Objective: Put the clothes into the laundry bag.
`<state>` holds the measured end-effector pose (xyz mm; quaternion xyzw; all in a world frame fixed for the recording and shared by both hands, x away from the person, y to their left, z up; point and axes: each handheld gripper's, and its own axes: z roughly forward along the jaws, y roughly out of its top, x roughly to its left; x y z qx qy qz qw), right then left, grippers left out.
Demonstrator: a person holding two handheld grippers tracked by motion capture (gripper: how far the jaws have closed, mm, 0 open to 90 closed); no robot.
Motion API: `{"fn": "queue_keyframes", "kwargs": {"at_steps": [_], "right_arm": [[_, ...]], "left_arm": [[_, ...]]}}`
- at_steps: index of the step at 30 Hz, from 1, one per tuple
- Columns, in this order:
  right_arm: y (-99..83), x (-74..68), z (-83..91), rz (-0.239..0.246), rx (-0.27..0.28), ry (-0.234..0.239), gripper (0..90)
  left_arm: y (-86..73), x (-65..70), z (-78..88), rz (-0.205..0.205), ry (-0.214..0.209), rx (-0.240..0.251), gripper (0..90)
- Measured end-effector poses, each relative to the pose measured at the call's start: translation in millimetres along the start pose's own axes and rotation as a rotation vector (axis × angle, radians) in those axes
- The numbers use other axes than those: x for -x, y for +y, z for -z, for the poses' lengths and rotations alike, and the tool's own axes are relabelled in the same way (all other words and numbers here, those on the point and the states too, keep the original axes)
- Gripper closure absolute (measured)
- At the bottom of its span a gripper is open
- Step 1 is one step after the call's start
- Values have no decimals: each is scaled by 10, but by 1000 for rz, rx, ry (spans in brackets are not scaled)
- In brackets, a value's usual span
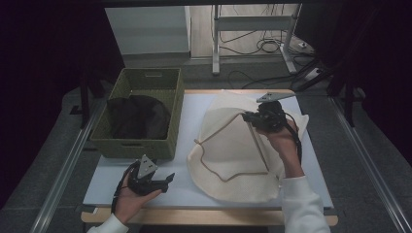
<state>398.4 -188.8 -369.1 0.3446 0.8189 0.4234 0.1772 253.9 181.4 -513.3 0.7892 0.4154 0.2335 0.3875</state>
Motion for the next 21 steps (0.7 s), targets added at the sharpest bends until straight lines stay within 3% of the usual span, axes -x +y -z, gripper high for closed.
{"fn": "queue_keyframes", "kwargs": {"at_steps": [5,11,21], "right_arm": [[-12,-22,-12,4,-4,-13,869],[-29,-19,-42,3,-15,-14,869],[-42,-33,-43,7,-19,-11,869]], "left_arm": [[23,5,33,-16,-22,17,189],[130,-2,153,23,-72,32,202],[334,0,373,29,-46,60,200]]}}
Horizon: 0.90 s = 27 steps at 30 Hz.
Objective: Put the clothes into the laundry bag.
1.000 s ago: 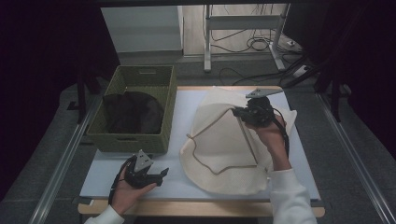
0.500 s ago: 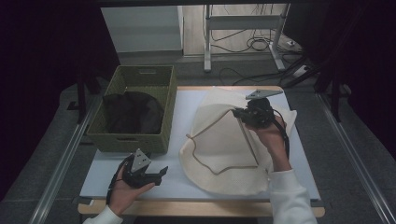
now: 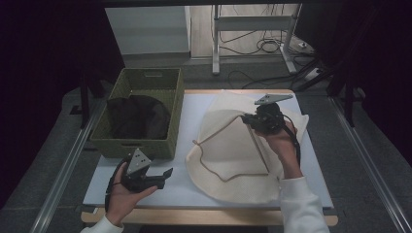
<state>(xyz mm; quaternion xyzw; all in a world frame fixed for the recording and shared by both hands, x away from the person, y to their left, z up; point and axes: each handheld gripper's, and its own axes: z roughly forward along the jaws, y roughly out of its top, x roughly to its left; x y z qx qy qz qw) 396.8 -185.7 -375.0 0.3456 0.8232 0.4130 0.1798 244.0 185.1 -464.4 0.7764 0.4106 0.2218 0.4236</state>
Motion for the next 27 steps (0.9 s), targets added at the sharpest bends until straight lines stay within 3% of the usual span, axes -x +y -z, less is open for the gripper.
{"fn": "queue_keyframes", "kwargs": {"at_steps": [3,4,6,8,13,20,27], "right_arm": [[-1,-3,4,-2,0,-1,869],[-2,3,3,-3,-1,2,869],[-5,9,-2,-6,-1,5,869],[-7,15,-6,-3,-2,6,869],[-14,12,-18,-3,-8,8,868],[-17,4,-28,2,-16,13,868],[-29,21,-49,0,-24,13,868]], "left_arm": [[102,-47,51,10,-8,10,200],[182,-106,83,40,-46,13,200],[251,-147,108,51,-45,18,199],[410,-239,153,50,-19,24,197],[622,-405,141,47,38,21,195],[779,-700,11,83,91,21,195],[871,-852,-61,112,129,14,190]]}}
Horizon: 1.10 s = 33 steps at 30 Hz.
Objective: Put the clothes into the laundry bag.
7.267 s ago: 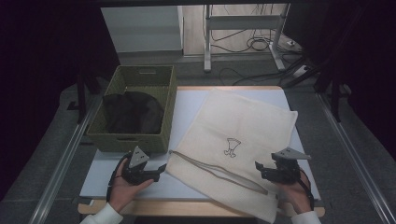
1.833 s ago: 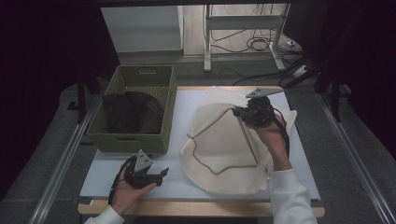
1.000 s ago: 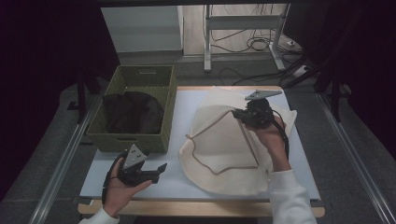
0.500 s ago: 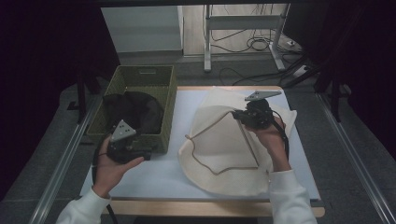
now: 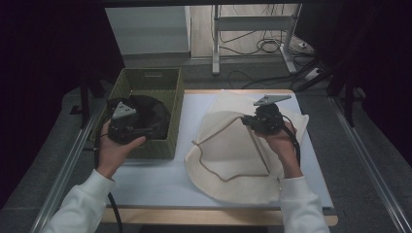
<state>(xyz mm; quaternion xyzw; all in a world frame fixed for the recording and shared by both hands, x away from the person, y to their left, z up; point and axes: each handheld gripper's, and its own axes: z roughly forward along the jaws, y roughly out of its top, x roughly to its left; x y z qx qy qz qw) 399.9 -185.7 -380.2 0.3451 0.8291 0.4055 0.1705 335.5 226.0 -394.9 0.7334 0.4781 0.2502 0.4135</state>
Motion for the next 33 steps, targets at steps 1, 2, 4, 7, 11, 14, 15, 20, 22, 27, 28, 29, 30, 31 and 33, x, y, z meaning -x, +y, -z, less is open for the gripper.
{"fn": "queue_keyframes", "kwargs": {"at_steps": [1,2,4,7,11,14,15,20,22,27,28,29,30,31,33], "right_arm": [[-1,-2,-2,1,-2,1,868],[-1,-2,-2,1,-2,1,868],[0,-10,-4,4,-4,1,868],[0,-14,-3,7,-4,0,868],[-6,-5,-6,6,-5,-1,867],[-7,-7,-9,5,-8,-2,866],[-7,-9,-11,5,-8,-3,866],[-5,-24,-24,7,-11,-2,866],[-6,-22,-24,7,-10,-2,866],[-9,-15,-20,9,-9,-3,866],[-9,-16,-22,10,-9,-3,865],[-10,-18,-26,8,-11,-2,866],[-10,-18,-26,8,-11,-2,866],[-13,-18,-38,6,-14,2,866],[-14,-19,-42,5,-16,2,866]], "left_arm": [[5,-11,-13,3,-2,-3,191],[5,-11,-13,3,-2,-3,194],[1,-20,-58,2,9,-15,195],[4,-40,-89,6,17,-20,195],[37,-80,-126,15,27,-27,194],[82,-122,-184,26,25,-42,198],[92,-132,-204,27,32,-46,199],[123,-178,-329,48,47,-84,196],[134,-184,-380,56,42,-102,198],[188,-190,-522,51,57,-136,198],[188,-190,-522,51,57,-136,198],[215,-196,-581,60,54,-150,196],[215,-196,-581,60,54,-150,196],[239,-204,-637,71,43,-159,196],[249,-205,-667,78,42,-162,196]]}}
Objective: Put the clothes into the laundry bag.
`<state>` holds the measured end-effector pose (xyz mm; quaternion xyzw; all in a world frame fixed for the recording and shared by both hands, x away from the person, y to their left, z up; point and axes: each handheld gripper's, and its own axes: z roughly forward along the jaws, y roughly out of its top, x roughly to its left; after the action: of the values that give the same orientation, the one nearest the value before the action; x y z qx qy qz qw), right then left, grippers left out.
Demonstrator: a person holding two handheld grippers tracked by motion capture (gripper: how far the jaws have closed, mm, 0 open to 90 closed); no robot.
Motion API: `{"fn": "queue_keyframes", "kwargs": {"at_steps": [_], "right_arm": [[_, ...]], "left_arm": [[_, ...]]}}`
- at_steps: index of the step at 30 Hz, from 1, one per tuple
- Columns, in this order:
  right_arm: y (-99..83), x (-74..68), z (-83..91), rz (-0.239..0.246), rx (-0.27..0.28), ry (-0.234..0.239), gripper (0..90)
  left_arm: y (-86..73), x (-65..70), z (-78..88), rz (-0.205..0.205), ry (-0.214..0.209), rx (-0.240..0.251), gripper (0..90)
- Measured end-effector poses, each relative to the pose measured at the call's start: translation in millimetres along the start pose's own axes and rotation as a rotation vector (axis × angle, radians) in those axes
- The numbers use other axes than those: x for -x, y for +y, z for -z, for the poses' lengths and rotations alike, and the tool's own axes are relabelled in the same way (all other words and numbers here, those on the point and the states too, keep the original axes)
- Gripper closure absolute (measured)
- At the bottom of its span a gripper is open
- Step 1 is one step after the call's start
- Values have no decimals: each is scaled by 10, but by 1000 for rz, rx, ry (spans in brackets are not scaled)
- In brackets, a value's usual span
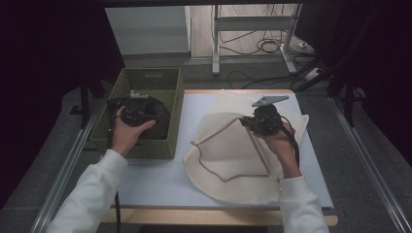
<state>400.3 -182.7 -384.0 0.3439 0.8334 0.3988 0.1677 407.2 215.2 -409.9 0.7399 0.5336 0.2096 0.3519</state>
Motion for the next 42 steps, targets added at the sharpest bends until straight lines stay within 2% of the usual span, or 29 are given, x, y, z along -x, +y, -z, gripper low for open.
{"fn": "queue_keyframes", "kwargs": {"at_steps": [2,3,7,11,13,17,26,32,34,36,41,42], "right_arm": [[-1,-3,-11,3,-1,-3,865],[0,-3,-11,8,1,-7,865],[0,0,2,5,4,-10,866],[-3,9,-1,4,2,-8,866],[-2,3,-4,5,2,-9,865],[-2,5,-7,5,1,-9,865],[-6,17,5,7,4,-13,863],[-2,8,3,8,2,-16,862],[-6,14,-2,6,3,-15,862],[-8,15,-6,4,1,-15,862],[-12,20,-14,5,-3,-16,861],[-14,22,-18,4,-4,-16,861]], "left_arm": [[30,3,-67,-9,36,-22,195],[41,-10,-106,5,38,-37,193],[50,-59,-173,55,25,-66,195],[74,-91,-256,70,40,-82,194],[84,-102,-310,99,21,-91,193],[97,-100,-395,76,45,-117,185],[180,-112,-519,75,70,-145,180],[178,-184,-643,108,75,-158,169],[162,-246,-727,140,61,-178,153],[145,-282,-794,145,65,-196,137],[131,-291,-897,131,88,-204,124],[123,-267,-955,107,110,-214,124]]}}
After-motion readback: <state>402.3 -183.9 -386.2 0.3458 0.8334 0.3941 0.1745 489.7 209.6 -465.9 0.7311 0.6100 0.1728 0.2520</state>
